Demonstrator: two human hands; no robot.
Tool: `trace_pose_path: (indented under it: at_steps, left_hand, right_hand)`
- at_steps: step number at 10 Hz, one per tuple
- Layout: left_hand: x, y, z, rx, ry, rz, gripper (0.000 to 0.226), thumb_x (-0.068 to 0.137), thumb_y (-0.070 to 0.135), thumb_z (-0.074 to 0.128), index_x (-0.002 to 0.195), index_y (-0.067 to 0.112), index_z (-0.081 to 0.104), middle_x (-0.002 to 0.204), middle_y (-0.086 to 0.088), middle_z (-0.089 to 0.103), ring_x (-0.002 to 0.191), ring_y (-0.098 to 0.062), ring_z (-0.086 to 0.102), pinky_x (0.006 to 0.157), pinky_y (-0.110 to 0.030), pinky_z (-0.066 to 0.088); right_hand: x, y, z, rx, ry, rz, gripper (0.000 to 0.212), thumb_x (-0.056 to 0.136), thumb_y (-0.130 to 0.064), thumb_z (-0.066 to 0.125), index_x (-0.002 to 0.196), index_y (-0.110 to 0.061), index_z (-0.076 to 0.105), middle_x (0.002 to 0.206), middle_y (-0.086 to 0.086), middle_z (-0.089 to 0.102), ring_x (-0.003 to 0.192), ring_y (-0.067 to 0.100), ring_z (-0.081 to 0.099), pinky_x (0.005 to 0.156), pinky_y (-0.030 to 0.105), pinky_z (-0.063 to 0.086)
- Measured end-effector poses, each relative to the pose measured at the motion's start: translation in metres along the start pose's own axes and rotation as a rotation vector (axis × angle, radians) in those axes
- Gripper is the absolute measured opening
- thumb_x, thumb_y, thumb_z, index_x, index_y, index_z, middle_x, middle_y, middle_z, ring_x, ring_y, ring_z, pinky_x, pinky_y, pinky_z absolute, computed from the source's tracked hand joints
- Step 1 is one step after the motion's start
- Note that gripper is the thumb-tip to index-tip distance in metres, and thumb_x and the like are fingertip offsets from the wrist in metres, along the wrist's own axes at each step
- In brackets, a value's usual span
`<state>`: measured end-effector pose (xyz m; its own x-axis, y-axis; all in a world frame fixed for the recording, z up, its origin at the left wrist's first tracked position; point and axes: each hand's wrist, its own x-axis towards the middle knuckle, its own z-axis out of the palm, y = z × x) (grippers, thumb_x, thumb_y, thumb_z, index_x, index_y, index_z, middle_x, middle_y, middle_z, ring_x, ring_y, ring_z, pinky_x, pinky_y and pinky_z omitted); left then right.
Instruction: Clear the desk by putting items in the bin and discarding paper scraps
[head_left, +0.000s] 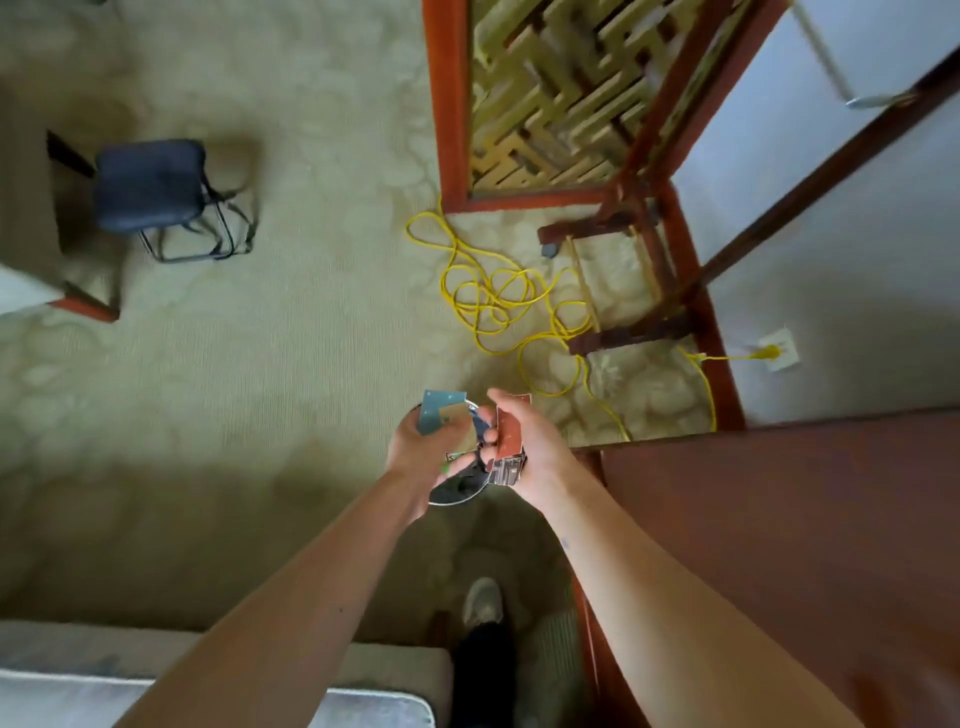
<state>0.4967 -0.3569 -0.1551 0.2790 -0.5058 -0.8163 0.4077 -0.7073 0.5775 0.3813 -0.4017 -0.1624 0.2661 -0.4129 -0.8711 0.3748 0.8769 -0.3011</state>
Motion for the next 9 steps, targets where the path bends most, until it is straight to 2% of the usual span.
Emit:
trace_pose_path:
  at_steps: [1,2,4,5,6,7,8,9]
  left_hand:
    - [0.049,-0.027,-0.002,-0.059,0.079,-0.106,0.013,0.087,0.007,0.068,0.098,0.012,0.065,0.09,-0.005,0.067,0.083,-0.02,0.066,0.078,-0.034,0.059]
    - [0.1,-0.062,-0.011,-0.106,0.133,-0.21,0.02,0.086,0.005,0.069,0.103,0.013,0.063,0.097,-0.007,0.064,0.09,-0.024,0.066,0.082,-0.039,0.058]
    - [0.189,-0.122,-0.031,-0.123,0.205,-0.307,0.028,0.087,0.005,0.067,0.114,0.009,0.063,0.107,-0.011,0.064,0.096,-0.028,0.066,0.081,-0.04,0.059]
    - [0.222,-0.142,-0.037,-0.131,0.221,-0.331,0.013,0.089,0.004,0.064,0.098,0.014,0.065,0.102,-0.011,0.065,0.095,-0.029,0.066,0.083,-0.042,0.058]
    - [0.248,-0.157,-0.039,-0.132,0.218,-0.352,0.013,0.091,0.007,0.061,0.087,0.019,0.064,0.102,-0.012,0.067,0.091,-0.029,0.066,0.085,-0.043,0.057]
    - [0.264,-0.166,-0.04,-0.126,0.171,-0.394,0.017,0.09,0.029,0.064,0.104,0.019,0.068,0.112,-0.01,0.069,0.099,-0.026,0.065,0.092,-0.045,0.053]
    - [0.269,-0.173,-0.042,-0.122,0.088,-0.445,0.05,0.094,0.056,0.046,0.134,0.027,0.053,0.14,0.004,0.052,0.13,-0.022,0.047,0.107,-0.048,0.037]
    - [0.262,-0.17,-0.039,-0.188,0.123,-0.436,0.051,0.098,0.055,0.038,0.14,0.027,0.047,0.141,0.003,0.048,0.124,-0.017,0.045,0.1,-0.039,0.038]
  right_hand:
    - [0.065,0.019,-0.015,-0.019,0.075,0.036,0.012,0.093,-0.02,0.058,0.087,-0.01,0.057,0.062,-0.001,0.055,0.039,0.008,0.043,0.035,0.017,0.032]
    - [0.122,0.043,-0.032,-0.005,0.105,0.075,0.017,0.095,-0.02,0.054,0.08,-0.011,0.057,0.064,-0.001,0.051,0.042,0.008,0.043,0.037,0.018,0.031]
    - [0.22,0.088,-0.055,0.038,0.21,0.102,0.011,0.096,-0.018,0.055,0.087,-0.015,0.06,0.068,-0.001,0.054,0.051,0.009,0.047,0.044,0.021,0.035]
    - [0.254,0.101,-0.063,-0.017,0.273,0.133,0.012,0.097,-0.016,0.053,0.09,-0.017,0.063,0.071,-0.001,0.057,0.058,0.011,0.05,0.054,0.023,0.04]
    - [0.278,0.113,-0.069,-0.038,0.325,0.16,0.009,0.095,-0.017,0.055,0.098,-0.017,0.064,0.08,0.001,0.061,0.066,0.013,0.057,0.06,0.027,0.049]
    - [0.291,0.12,-0.071,0.008,0.241,0.19,0.023,0.09,-0.025,0.058,0.105,-0.01,0.068,0.093,0.008,0.069,0.093,0.024,0.066,0.092,0.042,0.052]
    - [0.286,0.116,-0.068,0.044,0.2,0.208,0.028,0.091,-0.038,0.055,0.106,-0.017,0.063,0.103,0.006,0.065,0.113,0.027,0.056,0.111,0.053,0.032]
    - [0.266,0.103,-0.062,-0.031,0.36,0.224,0.033,0.094,-0.045,0.052,0.119,-0.023,0.053,0.127,0.005,0.051,0.128,0.026,0.041,0.112,0.056,0.023]
